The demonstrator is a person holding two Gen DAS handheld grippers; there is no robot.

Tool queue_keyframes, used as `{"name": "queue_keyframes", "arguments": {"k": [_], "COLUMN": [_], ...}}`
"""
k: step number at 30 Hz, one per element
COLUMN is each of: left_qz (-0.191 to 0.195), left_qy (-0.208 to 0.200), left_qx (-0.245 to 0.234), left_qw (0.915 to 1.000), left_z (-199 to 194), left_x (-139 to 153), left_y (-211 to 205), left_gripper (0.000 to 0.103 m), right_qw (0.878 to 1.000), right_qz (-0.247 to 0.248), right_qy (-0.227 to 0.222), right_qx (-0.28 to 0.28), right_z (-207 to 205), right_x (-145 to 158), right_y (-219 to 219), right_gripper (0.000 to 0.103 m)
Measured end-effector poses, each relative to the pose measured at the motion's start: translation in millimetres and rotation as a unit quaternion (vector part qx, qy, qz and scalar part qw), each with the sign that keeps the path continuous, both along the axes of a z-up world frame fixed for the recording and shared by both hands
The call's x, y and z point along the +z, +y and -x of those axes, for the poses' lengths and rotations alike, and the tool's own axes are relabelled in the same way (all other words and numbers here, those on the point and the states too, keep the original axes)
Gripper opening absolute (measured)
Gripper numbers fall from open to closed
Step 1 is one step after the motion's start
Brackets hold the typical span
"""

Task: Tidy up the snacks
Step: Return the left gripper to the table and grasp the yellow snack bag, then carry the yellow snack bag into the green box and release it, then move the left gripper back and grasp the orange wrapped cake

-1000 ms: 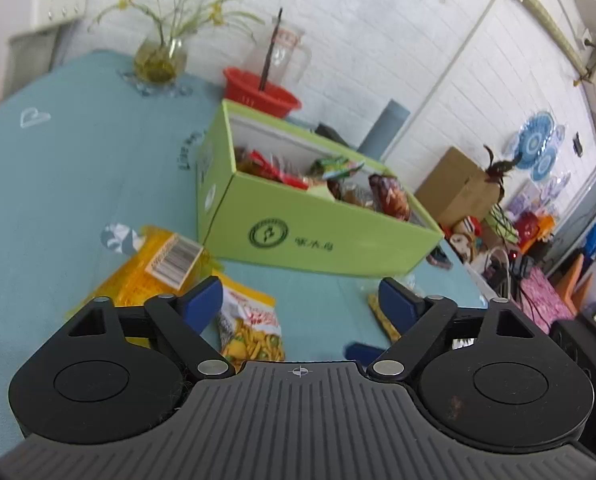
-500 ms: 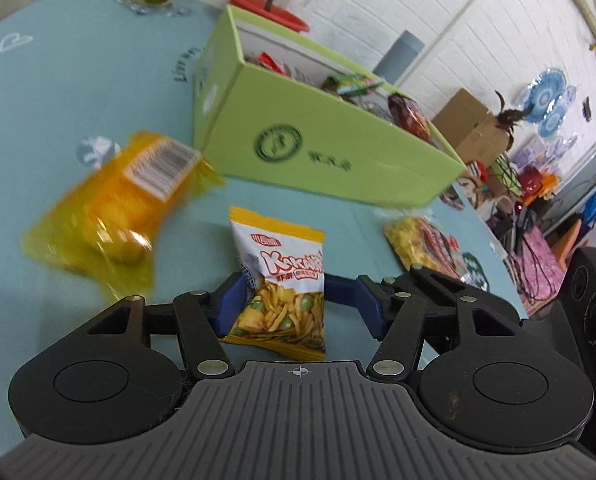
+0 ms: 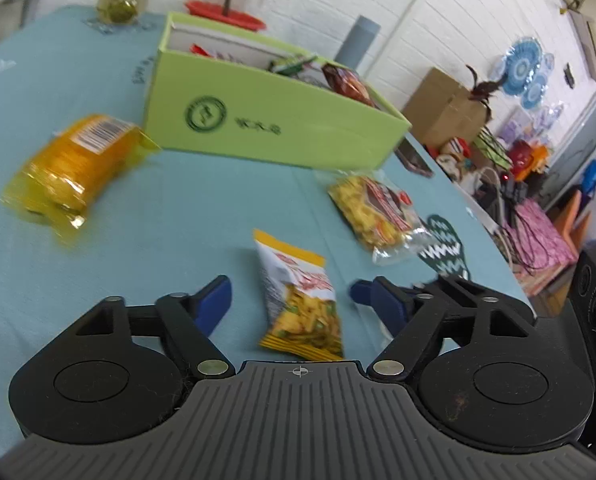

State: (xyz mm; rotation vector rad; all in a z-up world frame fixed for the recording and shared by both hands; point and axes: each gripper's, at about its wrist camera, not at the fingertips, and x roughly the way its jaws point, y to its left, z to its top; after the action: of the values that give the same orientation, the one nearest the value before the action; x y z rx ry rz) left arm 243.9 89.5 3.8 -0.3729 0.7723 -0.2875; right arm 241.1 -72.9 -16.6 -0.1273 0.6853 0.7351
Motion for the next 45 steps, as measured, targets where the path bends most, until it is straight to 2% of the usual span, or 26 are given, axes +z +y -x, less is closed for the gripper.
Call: {"name": "queue_keyframes", "arguments": {"k": [4, 5, 6, 7, 8, 9, 10, 12, 15, 20, 23, 25, 28, 30, 32, 35, 36, 38, 41, 43, 45], "left_qz": [-0.006, -0.007, -0.009, -0.007, -0.021, -0.039, -0.041, -0.020, 0.004, -0.005, -0.026, -0.035, -0.029, -0.027, -0.042, -0.063, -0.063, -0.060, -0.070, -0.076, -0.077], "left_qy": [0.007, 0.011, 0.018, 0.023, 0.015, 0.008, 0.004, -0.001, -0.024, -0.087, -0.109, -0.111, -0.081, -0.058, -0.045, -0.057, -0.067, -0.082, -0.126, -0.159, -0.189], "left_qx": [-0.011, -0.018, -0.030, -0.042, -0.043, -0.040, -0.040, -0.034, -0.025, -0.013, 0.000, 0.002, 0.009, 0.015, 0.015, 0.012, 0.012, 0.018, 0.023, 0.025, 0.029], "left_qw": [0.9999, 0.9998, 0.9993, 0.9988, 0.9988, 0.9984, 0.9984, 0.9992, 0.9994, 0.9961, 0.9937, 0.9932, 0.9963, 0.9978, 0.9980, 0.9963, 0.9957, 0.9947, 0.9892, 0.9840, 0.9786], "left_z": [-9, -12, -15, -17, -16, -15, -15, -18, -32, -77, -117, -144, -184, -202, -210, -205, -202, -194, -170, -146, -119], "left_x": [-5, -8, -13, -18, -18, -17, -14, -7, 15, 67, 89, 91, 77, 63, 52, 46, 49, 57, 80, 96, 108], "left_y": [-3, -6, -12, -15, -19, -22, -22, -14, -3, 13, 24, 31, 43, 47, 45, 39, 39, 38, 36, 36, 39], "left_gripper": [0.064, 0.059, 0.045, 0.034, 0.022, 0.015, 0.014, 0.014, 0.014, 0.015, 0.015, 0.016, 0.016, 0.016, 0.016, 0.020, 0.036, 0.058, 0.060, 0.062, 0.074], "right_qw": [1.000, 1.000, 1.000, 1.000, 1.000, 1.000, 1.000, 1.000, 0.999, 0.993, 0.992, 0.992, 0.995, 0.997, 0.998, 0.998, 0.998, 0.998, 0.996, 0.993, 0.990], "right_qz": [-0.014, -0.016, -0.009, -0.003, -0.001, -0.003, -0.007, -0.024, -0.036, -0.037, -0.033, -0.026, -0.014, 0.000, 0.009, 0.007, 0.006, 0.007, -0.008, -0.017, -0.027], "right_qy": [0.014, 0.006, -0.003, -0.013, -0.014, -0.007, -0.005, -0.004, -0.034, -0.107, -0.124, -0.122, -0.092, -0.073, -0.058, -0.054, -0.055, -0.058, -0.086, -0.118, -0.139], "right_qx": [-0.008, -0.008, -0.009, -0.007, -0.007, -0.005, -0.004, -0.004, -0.003, 0.013, 0.019, 0.019, 0.022, 0.024, 0.029, 0.029, 0.025, 0.020, 0.013, 0.008, 0.008], "right_z": [-2, 1, 3, 5, 6, 3, 1, -7, -17, -66, -112, -141, -178, -194, -202, -201, -200, -198, -178, -152, -121], "right_x": [-7, -9, -10, -9, -7, -4, -2, 8, 25, 70, 86, 87, 77, 68, 57, 49, 49, 52, 68, 81, 87], "right_y": [-2, 3, 7, 10, 12, 12, 10, 2, 6, 24, 38, 48, 62, 70, 75, 73, 71, 68, 56, 45, 35], "right_gripper": [0.093, 0.093, 0.092, 0.078, 0.069, 0.068, 0.063, 0.062, 0.063, 0.067, 0.067, 0.067, 0.067, 0.066, 0.066, 0.072, 0.075, 0.082, 0.091, 0.093, 0.093]}}
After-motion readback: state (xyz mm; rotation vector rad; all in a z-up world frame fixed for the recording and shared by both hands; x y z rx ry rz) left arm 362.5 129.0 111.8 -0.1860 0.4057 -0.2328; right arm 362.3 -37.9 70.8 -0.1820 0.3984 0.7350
